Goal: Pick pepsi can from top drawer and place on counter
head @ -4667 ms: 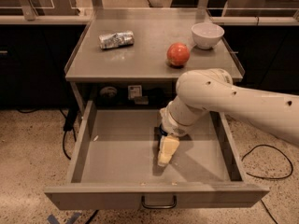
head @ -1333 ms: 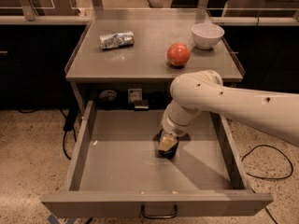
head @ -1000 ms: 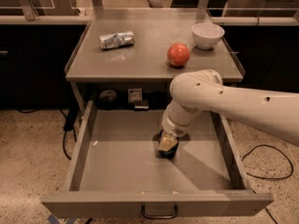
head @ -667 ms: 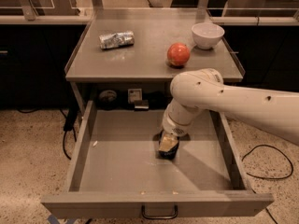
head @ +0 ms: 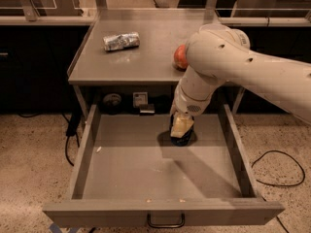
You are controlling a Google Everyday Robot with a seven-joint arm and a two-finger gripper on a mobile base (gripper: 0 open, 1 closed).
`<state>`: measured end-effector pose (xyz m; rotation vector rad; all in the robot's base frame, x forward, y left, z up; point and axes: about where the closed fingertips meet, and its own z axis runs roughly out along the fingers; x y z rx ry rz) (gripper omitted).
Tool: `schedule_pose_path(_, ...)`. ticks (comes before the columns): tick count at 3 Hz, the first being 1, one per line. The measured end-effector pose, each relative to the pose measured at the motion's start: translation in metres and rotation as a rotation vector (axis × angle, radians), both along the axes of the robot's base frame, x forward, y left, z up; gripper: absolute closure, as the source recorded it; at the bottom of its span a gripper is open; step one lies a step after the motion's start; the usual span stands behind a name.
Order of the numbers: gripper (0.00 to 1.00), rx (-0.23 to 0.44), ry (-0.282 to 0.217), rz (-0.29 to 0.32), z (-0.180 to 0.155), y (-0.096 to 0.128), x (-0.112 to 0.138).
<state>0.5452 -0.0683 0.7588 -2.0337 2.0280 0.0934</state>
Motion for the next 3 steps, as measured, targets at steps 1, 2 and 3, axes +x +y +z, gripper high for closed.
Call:
schedule_pose_path(1, 1.00, 0.000, 0.000, 0.000, 0.000, 0.000, 0.000)
schedule_pose_path(2, 1.00, 0.003, -0.031, 0.016, 0.023, 0.003, 0.004)
schedule_pose_path(3, 1.00, -0.017, -0.091, 0.057, 0.068, 0.015, 0.008)
